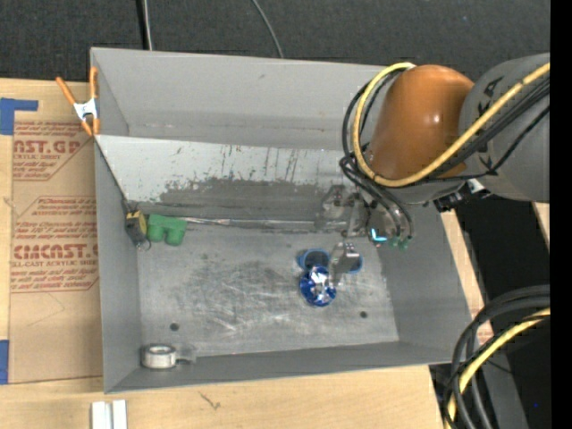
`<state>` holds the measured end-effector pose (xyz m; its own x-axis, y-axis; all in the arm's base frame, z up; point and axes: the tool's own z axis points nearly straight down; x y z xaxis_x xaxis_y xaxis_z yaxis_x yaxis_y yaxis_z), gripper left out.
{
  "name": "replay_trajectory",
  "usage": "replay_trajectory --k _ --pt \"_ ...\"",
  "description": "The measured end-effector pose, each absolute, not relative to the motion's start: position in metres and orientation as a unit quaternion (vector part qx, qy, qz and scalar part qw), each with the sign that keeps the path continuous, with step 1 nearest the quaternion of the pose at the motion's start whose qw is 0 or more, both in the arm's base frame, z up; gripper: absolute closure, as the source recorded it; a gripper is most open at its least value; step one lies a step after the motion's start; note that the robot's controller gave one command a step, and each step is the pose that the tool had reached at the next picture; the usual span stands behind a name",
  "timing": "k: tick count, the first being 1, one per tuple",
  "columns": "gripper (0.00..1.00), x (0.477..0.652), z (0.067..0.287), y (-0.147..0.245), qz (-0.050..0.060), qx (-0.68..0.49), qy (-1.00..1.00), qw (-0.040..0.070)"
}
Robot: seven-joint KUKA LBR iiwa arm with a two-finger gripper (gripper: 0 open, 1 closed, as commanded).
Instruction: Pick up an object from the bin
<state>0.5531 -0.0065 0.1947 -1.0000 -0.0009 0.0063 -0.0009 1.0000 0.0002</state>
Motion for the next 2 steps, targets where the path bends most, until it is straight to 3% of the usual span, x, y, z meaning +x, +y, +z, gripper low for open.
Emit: replay_trajectory --k 1,2 --pt "0.0 0.5428 0.0713 -0.0527 0.0 0.159 -0.987 -0.002" --pt "1.0 0.5434 0.0743 -0.0532 0.001 0.159 -0.987 -0.001"
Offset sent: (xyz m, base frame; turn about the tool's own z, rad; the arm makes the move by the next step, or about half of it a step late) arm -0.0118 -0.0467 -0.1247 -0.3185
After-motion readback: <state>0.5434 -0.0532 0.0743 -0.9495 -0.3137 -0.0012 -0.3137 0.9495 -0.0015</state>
